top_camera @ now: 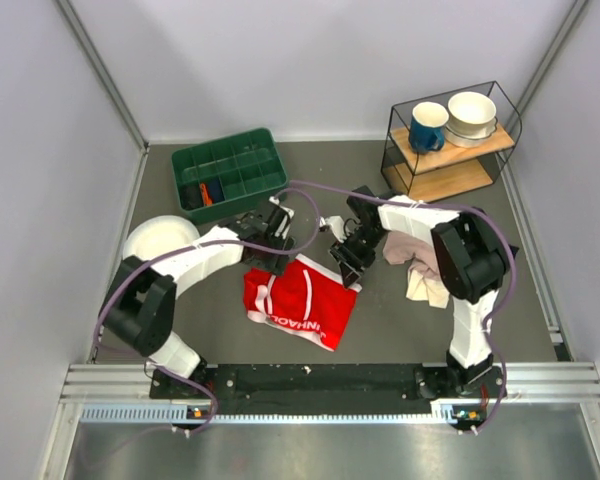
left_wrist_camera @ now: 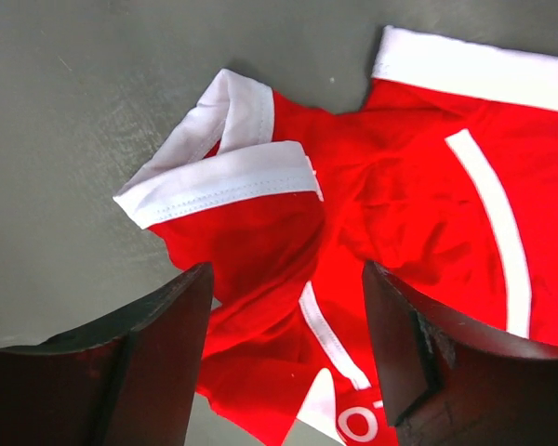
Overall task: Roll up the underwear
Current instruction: Flatten out the underwear at the center of the board.
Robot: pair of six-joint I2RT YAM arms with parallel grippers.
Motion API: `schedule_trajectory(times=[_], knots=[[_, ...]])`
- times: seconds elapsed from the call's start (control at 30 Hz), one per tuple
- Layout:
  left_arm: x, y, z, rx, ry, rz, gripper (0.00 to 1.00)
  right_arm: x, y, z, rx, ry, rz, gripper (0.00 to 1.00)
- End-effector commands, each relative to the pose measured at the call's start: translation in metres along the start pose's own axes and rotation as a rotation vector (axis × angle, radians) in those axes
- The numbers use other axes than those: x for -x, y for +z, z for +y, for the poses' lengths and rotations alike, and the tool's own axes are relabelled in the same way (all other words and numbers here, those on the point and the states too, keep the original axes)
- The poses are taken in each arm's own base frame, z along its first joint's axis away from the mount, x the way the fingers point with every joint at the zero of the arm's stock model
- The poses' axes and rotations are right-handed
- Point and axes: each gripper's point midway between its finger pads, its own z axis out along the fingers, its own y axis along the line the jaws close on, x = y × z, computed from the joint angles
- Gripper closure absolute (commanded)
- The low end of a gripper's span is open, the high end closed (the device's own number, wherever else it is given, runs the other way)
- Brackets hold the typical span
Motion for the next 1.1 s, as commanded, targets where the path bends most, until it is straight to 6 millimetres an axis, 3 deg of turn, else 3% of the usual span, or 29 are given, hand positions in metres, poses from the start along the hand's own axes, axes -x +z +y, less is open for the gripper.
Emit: schedule_trajectory(times=[0.0, 0.13, 0.2, 0.27, 0.4, 0.5, 0.63, 0.8, 0.83, 0.9, 0.93, 0.97, 1.0, 1.07], knots=[[0.001, 0.003, 0.013, 0.103, 0.011, 0.054, 0.32, -0.004, 0.008, -0.001, 0.022, 0.015, 0.011, 0.50], [-0.002, 0.012, 0.024, 0.174, 0.017, 0.088, 0.46, -0.006, 0.011, 0.000, 0.037, 0.031, 0.020, 0.64], [-0.001, 0.012, 0.028, 0.197, 0.014, 0.089, 0.79, -0.005, 0.010, -0.001, 0.036, 0.033, 0.019, 0.77], [0.007, 0.009, 0.030, 0.214, 0.006, 0.064, 0.93, -0.003, 0.008, -0.001, 0.028, 0.030, 0.013, 0.90], [0.033, -0.002, 0.030, 0.188, -0.027, -0.010, 0.99, 0.005, -0.005, -0.009, -0.033, 0.019, -0.011, 0.99], [0.052, -0.008, 0.030, 0.108, -0.083, -0.069, 0.99, 0.009, -0.023, -0.026, -0.117, 0.031, -0.044, 1.00], [0.072, -0.011, 0.039, 0.030, -0.168, -0.128, 0.99, -0.001, -0.063, -0.063, -0.202, 0.131, -0.130, 1.00], [0.091, -0.004, 0.062, -0.037, -0.281, -0.169, 0.94, -0.018, -0.072, -0.069, -0.206, 0.168, -0.141, 1.00], [0.092, -0.002, 0.064, -0.051, -0.304, -0.167, 0.89, -0.018, -0.072, -0.068, -0.206, 0.166, -0.143, 1.00], [0.094, -0.003, 0.074, -0.053, -0.338, -0.186, 0.77, -0.021, -0.074, -0.070, -0.223, 0.164, -0.131, 0.93], [0.100, -0.012, 0.076, -0.049, -0.345, -0.222, 0.74, -0.021, -0.079, -0.073, -0.257, 0.152, -0.130, 0.80], [0.101, -0.016, 0.082, -0.036, -0.354, -0.244, 0.55, -0.021, -0.083, -0.073, -0.270, 0.142, -0.131, 0.73], [0.101, -0.018, 0.084, -0.033, -0.355, -0.273, 0.53, -0.019, -0.086, -0.072, -0.281, 0.132, -0.140, 0.68], [0.107, -0.042, 0.090, -0.023, -0.348, -0.352, 0.48, -0.014, -0.096, -0.067, -0.295, 0.098, -0.170, 0.56]])
